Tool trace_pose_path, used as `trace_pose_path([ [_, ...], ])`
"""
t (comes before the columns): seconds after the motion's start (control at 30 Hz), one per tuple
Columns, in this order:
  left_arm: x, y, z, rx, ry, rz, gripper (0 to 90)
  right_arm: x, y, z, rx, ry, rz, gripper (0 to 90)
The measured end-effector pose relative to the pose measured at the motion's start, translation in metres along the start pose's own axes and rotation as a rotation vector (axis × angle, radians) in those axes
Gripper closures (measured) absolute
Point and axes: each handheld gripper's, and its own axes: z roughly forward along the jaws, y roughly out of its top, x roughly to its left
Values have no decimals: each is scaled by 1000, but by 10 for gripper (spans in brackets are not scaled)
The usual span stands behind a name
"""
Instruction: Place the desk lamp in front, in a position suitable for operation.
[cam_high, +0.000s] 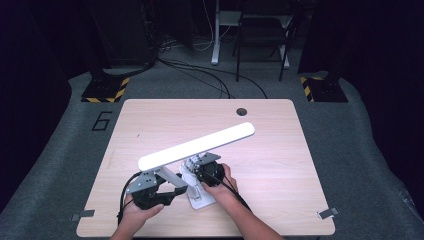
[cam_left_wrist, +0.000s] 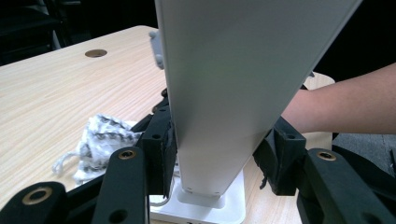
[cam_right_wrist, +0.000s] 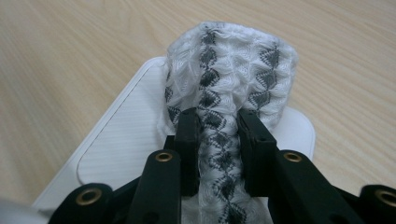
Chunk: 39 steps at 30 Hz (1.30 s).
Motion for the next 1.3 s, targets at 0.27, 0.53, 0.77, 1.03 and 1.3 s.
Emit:
trace_pose_path([
  [0.27,1,0,0,4,-4,4,527,-4,8,10,-6,-19,-15,717],
  [0.53,2,1,-1,10,-17,9,527,-3,10,13,-15,-75,-40,714],
  [0.77,2,0,-2,8,-33,10,527,-8,9,2,-47,-31,14,720],
  [1.03,2,0,-3,11,-36,14,527,19,8,-11,-69,133,-74,721],
  [1.3,2,0,-3,9,-43,16,527,24,4,-6,-39,142,-130,726],
])
